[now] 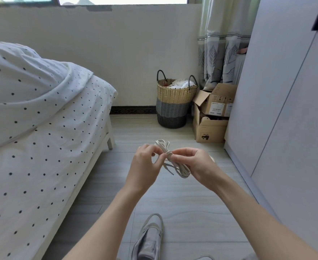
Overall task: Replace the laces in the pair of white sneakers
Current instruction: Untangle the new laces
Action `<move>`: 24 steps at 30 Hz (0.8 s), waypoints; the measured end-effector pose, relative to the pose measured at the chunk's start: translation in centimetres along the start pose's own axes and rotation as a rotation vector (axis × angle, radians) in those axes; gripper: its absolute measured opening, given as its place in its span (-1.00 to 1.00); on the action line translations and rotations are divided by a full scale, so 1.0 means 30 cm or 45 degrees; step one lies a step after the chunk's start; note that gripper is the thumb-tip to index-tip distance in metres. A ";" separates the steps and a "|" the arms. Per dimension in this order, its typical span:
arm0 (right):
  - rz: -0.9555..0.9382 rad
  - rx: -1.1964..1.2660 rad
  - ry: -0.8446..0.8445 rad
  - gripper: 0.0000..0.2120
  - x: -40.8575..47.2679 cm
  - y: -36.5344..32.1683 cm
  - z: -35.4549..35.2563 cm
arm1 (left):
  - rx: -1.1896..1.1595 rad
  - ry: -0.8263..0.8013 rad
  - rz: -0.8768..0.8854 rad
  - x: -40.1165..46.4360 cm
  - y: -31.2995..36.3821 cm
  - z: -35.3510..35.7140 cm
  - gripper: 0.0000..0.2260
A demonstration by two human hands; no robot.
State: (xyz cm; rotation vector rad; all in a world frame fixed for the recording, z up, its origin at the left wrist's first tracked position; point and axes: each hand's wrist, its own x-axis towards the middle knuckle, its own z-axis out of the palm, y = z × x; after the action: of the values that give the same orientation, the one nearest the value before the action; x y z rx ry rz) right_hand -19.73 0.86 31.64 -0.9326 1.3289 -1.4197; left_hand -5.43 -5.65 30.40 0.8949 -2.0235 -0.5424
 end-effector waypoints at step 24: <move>0.229 -0.312 0.385 -0.78 0.010 0.033 -0.041 | 0.035 -0.192 -0.454 -0.014 -0.063 -0.043 -0.90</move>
State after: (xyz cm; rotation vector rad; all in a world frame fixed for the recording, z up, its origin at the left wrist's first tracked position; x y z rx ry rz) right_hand -20.87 0.93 30.50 -0.7500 1.7978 -1.3129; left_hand -3.46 -6.64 29.67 1.2766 -2.0176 -0.7994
